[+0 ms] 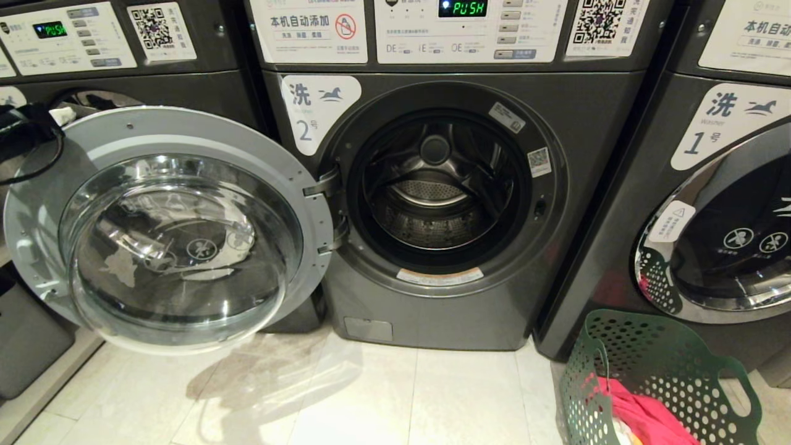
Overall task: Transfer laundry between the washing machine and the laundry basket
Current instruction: Close the washing machine door with the left hand
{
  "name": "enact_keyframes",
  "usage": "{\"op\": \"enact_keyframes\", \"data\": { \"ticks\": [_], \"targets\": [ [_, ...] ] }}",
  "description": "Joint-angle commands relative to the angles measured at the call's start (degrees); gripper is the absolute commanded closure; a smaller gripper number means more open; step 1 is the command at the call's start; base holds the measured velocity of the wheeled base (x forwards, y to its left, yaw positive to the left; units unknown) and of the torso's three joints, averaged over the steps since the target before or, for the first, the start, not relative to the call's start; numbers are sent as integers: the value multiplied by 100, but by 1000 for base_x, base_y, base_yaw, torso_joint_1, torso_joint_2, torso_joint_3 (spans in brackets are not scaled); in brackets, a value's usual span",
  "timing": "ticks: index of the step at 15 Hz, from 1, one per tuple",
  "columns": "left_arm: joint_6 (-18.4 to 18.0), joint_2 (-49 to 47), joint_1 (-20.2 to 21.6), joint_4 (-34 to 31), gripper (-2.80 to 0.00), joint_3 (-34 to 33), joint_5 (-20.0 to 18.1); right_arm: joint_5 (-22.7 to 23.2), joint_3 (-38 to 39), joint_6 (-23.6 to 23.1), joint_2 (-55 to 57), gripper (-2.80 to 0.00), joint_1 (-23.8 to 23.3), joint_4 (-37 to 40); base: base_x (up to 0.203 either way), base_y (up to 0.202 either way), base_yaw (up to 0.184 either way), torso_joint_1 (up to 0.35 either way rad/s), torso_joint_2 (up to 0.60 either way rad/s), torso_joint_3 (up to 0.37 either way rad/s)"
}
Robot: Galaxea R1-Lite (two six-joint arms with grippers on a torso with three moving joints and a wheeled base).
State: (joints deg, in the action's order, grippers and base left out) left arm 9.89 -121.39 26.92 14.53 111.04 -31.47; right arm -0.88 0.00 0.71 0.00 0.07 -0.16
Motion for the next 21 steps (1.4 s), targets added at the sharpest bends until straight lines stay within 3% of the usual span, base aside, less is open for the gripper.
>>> {"op": "enact_keyframes", "data": {
  "ticks": [1,8,11,15,18,21],
  "targets": [
    [76,70,-42,-243,0,-16,-34,0,0,-9,9,0,1,-2,0,0,0,0,0,0],
    [837,1524,-541,-2745,0,-27,-70,9,0,-71,9,0,1,-2,0,0,0,0,0,0],
    [1176,2527,-1012,-4461,0,-30,-75,9,0,-71,9,0,1,-11,0,0,0,0,0,0],
    [1288,3676,-1852,-6305,0,-46,-64,9,0,-71,9,0,1,-11,0,0,0,0,0,0],
    [1365,3971,-1920,-6439,0,-48,195,9,0,-71,9,0,1,-11,0,0,0,0,0,0],
    [1559,3950,-1913,-5909,0,-70,671,13,0,-44,9,0,1,-6,0,0,0,0,0,0]
  ]
}}
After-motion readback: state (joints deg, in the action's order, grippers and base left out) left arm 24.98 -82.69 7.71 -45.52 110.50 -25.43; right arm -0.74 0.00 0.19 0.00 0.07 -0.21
